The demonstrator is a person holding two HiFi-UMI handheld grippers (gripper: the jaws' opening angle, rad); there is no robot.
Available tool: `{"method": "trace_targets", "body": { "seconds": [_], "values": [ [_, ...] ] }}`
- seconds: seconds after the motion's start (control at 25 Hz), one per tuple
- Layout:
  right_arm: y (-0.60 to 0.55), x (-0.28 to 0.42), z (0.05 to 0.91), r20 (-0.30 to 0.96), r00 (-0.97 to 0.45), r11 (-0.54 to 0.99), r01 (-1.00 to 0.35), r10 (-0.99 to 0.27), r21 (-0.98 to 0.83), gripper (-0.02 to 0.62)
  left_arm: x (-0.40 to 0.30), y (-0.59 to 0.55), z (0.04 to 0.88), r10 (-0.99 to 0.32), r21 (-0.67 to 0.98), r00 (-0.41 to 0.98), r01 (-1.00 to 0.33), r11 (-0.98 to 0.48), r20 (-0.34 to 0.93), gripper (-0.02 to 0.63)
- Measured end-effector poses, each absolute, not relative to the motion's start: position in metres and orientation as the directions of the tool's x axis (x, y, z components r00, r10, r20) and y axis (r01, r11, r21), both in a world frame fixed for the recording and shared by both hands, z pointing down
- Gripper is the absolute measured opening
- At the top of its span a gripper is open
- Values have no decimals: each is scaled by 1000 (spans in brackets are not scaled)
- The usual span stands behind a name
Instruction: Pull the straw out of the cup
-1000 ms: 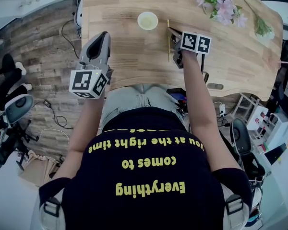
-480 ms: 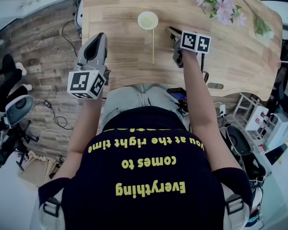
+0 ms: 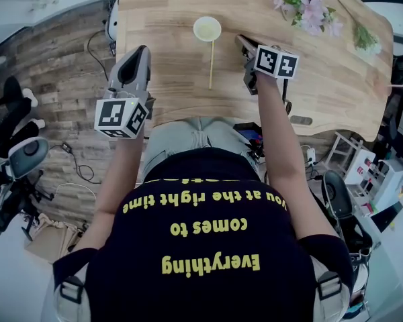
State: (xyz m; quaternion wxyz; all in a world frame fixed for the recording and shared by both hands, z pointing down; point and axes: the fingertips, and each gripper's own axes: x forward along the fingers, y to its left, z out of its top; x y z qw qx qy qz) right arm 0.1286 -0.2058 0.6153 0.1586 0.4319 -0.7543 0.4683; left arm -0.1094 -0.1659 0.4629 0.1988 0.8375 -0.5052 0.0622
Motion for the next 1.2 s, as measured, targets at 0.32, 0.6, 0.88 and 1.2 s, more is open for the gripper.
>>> {"method": "trace_targets", "body": {
  "seconds": [0.32, 0.6, 0.88, 1.2],
  "values": [
    [-217, 130, 578, 535, -575, 252, -791, -619, -558, 8, -111, -161, 456, -826, 266, 482, -870, -415, 291, 2],
    [-230, 122, 525, 316, -616, 344, -715, -721, -609, 8, -113, -160, 450, -837, 273, 474, -873, -405, 273, 2],
    [-235, 126, 471, 101, -606, 458, -690, -789, -561, 6, -114, -160, 440, -848, 262, 464, -878, -402, 256, 2],
    [-226, 144, 419, -36, -595, 545, -708, -803, -448, 6, -116, -158, 427, -864, 246, 445, -887, -391, 234, 2]
  ]
}}
